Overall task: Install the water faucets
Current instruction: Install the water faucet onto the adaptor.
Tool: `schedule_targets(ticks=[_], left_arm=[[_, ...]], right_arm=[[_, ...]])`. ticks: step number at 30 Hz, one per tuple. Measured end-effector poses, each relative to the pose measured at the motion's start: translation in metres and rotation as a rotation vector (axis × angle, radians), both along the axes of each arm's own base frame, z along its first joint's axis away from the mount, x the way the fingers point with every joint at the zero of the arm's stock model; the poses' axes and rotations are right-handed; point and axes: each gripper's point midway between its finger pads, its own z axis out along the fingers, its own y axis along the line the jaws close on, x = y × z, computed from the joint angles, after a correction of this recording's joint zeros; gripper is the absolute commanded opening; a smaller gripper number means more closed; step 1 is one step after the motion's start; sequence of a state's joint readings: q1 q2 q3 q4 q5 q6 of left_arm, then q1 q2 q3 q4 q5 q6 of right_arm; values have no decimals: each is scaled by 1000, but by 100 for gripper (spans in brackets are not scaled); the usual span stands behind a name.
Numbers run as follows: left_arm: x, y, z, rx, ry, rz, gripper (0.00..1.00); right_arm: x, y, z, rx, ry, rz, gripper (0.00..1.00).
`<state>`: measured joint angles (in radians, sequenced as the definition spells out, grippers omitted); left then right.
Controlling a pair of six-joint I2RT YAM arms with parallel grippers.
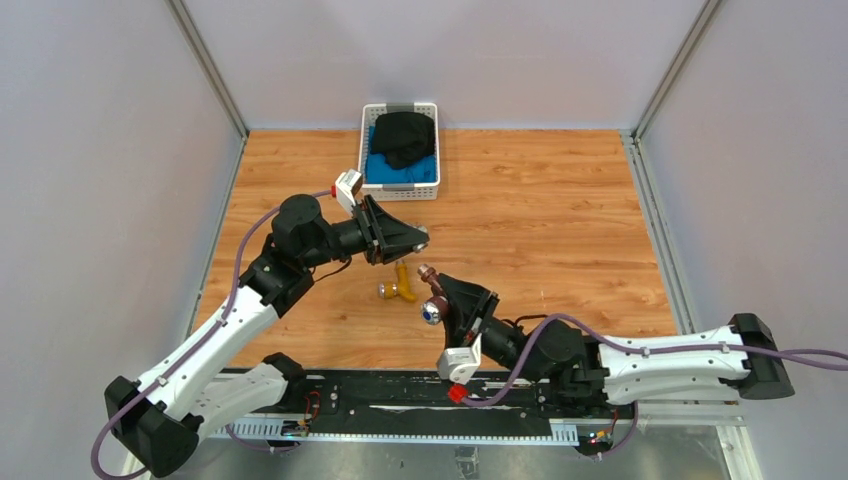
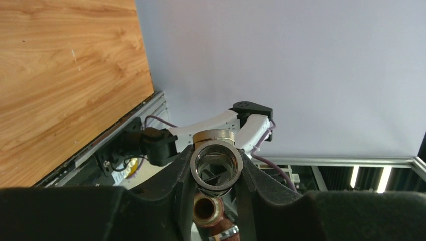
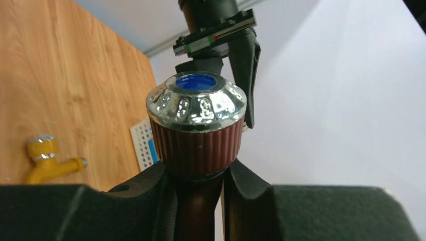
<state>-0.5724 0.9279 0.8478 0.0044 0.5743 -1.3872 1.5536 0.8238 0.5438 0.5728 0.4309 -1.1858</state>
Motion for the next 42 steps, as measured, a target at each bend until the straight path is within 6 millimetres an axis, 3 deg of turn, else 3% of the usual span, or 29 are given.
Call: schedule_targets(ticks=[5, 12, 17, 42], left_arm=[[-4, -1, -6, 24, 23, -27, 0], [-7, -2, -8, 30, 20, -47, 0], [-9, -2, -8, 29, 20, -55, 0], [-11, 1, 2, 5, -6, -60, 0]], right_arm=[[8, 8, -8, -51, -143, -89, 0], [15, 3, 7, -30, -270, -183, 0], [17, -1, 14, -13, -294, -213, 0], [17, 6, -4, -67, -307, -211, 0]])
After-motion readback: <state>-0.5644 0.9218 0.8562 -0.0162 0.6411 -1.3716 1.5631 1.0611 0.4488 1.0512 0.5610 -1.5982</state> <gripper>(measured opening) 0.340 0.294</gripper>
